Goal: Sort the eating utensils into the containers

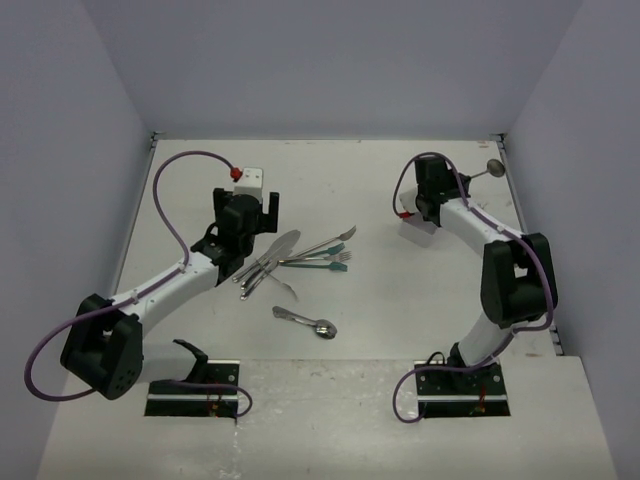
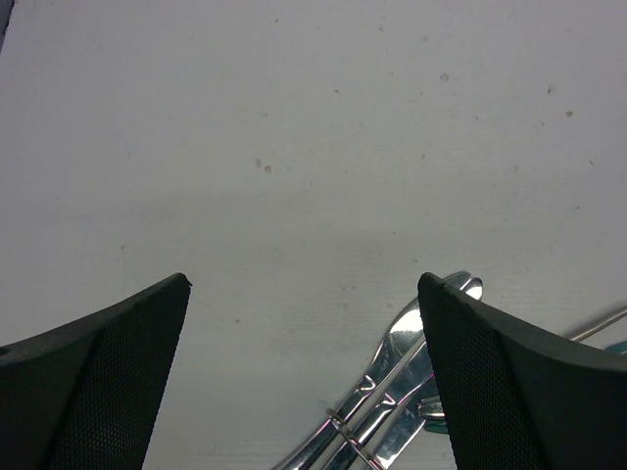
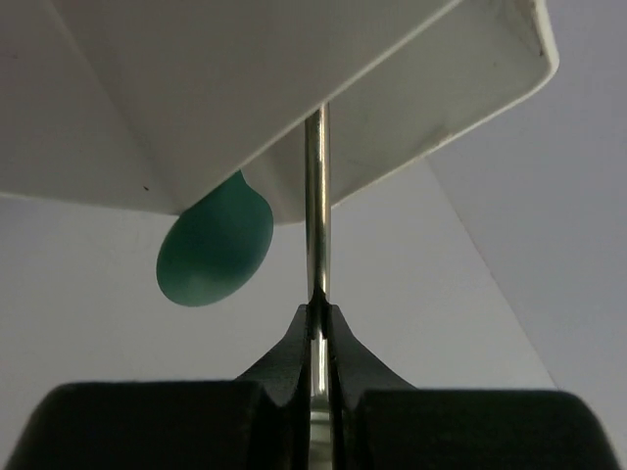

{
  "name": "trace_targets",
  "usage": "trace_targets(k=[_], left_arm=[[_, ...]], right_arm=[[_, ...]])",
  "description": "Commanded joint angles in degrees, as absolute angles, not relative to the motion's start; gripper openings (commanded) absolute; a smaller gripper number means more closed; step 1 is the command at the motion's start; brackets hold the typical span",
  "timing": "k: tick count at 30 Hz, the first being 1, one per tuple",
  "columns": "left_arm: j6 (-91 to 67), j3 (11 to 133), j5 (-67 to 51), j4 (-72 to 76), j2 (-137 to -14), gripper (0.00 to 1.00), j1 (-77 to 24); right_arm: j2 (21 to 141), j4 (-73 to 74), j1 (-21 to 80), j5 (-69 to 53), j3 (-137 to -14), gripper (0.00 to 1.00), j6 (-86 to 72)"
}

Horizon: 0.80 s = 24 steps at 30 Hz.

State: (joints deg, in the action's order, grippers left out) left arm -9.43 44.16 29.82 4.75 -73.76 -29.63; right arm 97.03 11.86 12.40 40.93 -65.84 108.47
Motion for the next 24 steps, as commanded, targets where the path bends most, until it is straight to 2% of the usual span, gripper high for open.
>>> trace_targets(k=[1, 4, 5, 9, 14, 15, 21, 23, 24], left_arm=[[-9.5, 45.8, 29.9, 5.7, -73.5, 1.00, -29.0], [-9.5, 45.7, 29.9, 5.7, -73.5, 1.00, -29.0], [-9.6, 45.7, 30.0, 5.8, -73.5, 1.00, -28.9], [-9.7, 45.7, 29.9, 5.8, -73.3, 1.00, -28.9], [-9.9, 45.4, 29.7, 5.9, -72.4, 1.00, -28.9], [-10.0, 45.3, 29.6, 5.9, -72.3, 1.00, -28.9], [-10.3, 45.2, 29.4, 6.1, -71.6, 1.00, -28.9], [-10.3, 45.3, 29.4, 6.0, -70.8, 1.00, -28.9], [-10.2, 45.3, 29.4, 5.8, -70.4, 1.00, -28.9]], right_arm=[[97.6, 10.5, 13.6, 40.9, -65.7, 0.00, 123.0], [97.8, 10.3, 14.6, 41.0, -65.5, 0.00, 122.0], [97.8, 10.8, 15.2, 41.1, -65.5, 0.07, 121.6], [97.6, 12.1, 16.4, 41.0, -65.7, 0.20, 119.4], [97.1, 13.3, 17.6, 41.5, -66.6, 0.40, 117.7], [96.8, 13.4, 17.7, 41.9, -66.7, 0.46, 117.4], [95.0, 12.0, 19.9, 41.0, -68.2, 0.49, 114.4], [94.1, 9.4, 21.4, 41.0, -70.2, 0.64, 112.3], [93.5, 7.8, 22.1, 40.2, -72.4, 0.66, 110.6]])
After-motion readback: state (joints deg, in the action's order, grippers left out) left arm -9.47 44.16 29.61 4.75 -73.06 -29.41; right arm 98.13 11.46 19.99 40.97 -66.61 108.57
